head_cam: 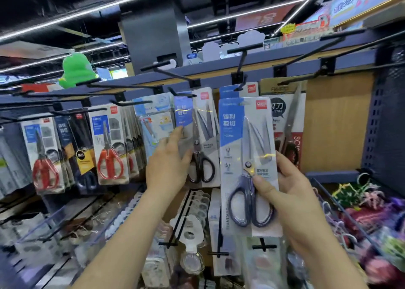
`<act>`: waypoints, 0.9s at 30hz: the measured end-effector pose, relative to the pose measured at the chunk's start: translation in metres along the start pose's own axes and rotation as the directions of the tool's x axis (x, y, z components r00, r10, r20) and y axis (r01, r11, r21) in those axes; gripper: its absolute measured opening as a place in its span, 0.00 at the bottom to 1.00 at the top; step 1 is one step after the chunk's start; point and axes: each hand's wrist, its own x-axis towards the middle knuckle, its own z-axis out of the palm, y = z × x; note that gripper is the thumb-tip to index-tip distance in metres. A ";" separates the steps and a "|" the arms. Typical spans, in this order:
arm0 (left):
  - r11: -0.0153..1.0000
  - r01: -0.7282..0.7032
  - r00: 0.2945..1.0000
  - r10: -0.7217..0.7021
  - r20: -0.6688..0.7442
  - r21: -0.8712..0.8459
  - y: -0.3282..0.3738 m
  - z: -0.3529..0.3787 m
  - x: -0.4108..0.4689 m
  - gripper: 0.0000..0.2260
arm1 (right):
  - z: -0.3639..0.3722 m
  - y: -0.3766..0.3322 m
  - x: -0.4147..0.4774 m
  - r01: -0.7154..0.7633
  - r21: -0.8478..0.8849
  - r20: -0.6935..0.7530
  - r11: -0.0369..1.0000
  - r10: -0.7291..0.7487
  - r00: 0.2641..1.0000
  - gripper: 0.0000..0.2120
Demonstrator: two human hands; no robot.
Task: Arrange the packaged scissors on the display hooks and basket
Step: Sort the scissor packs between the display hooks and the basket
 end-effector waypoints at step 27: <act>0.462 0.061 0.993 0.061 0.101 -0.885 0.125 -0.061 0.040 0.07 | -0.015 0.008 0.004 0.097 -0.103 0.079 0.990 -0.089 0.993 0.07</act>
